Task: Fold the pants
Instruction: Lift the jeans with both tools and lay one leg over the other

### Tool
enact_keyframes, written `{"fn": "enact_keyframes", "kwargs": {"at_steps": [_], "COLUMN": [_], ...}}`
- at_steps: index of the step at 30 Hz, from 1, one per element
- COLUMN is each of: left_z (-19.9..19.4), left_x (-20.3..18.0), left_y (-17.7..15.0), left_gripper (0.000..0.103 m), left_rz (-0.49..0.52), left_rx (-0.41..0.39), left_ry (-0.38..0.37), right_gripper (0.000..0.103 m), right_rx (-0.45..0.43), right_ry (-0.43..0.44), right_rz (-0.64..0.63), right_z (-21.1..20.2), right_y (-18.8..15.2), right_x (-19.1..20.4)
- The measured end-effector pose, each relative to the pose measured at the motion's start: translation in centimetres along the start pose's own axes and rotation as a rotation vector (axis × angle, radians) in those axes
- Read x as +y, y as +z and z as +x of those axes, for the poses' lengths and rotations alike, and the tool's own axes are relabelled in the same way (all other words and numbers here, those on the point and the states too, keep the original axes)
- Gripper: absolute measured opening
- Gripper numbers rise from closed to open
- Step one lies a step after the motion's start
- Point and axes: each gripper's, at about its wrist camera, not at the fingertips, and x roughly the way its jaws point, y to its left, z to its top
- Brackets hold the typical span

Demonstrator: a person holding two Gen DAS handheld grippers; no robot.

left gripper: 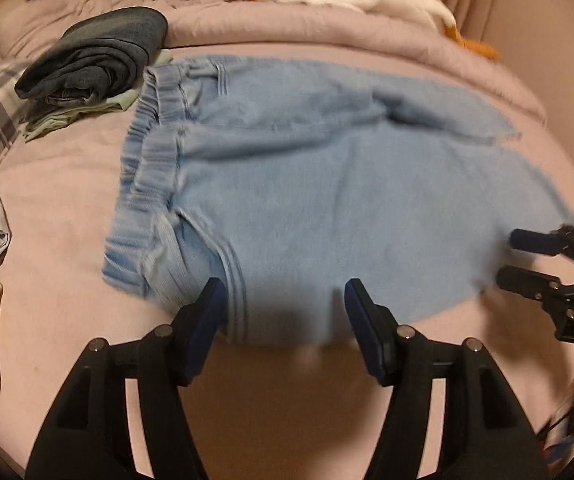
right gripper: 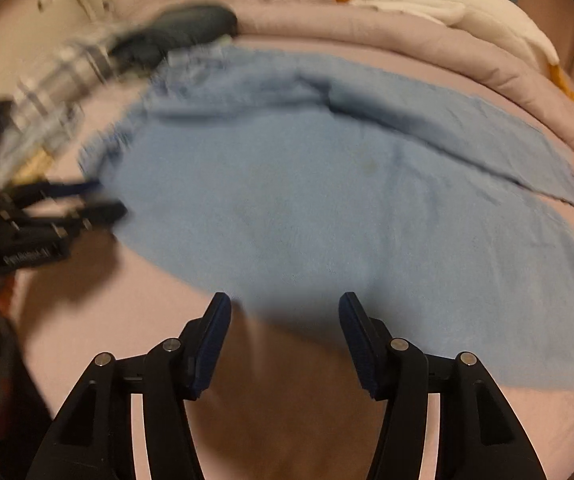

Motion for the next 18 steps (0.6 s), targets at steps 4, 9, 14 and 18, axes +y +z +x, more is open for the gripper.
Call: {"fn": "enact_keyframes", "kwargs": {"at_steps": [4,9,14,18], "left_z": [-0.9,0.3,2.8,4.0], "left_x": [0.8,3.0,6.4,8.9], "left_y": [2.8,6.1,10.0,14.9], "left_gripper": [0.083,0.083,0.082,0.083], "left_rz": [-0.010,-0.026,-0.097,-0.098], "left_rx": [-0.065,-0.100,-0.040,-0.063], "left_ry": [0.039,0.103,0.105,0.105], "right_gripper": [0.062,0.062,0.070,0.070], "right_rx": [-0.080,-0.071,0.081,0.075], "right_ry": [-0.007,0.000,0.001,0.064], "right_rz": [0.019,0.076,-0.011,-0.085], "right_z": [-0.4,2.4,6.4,5.5], "right_y": [3.4,5.7,5.5,8.7], "right_x": [-1.0,-3.0,-2.6,-2.3]}}
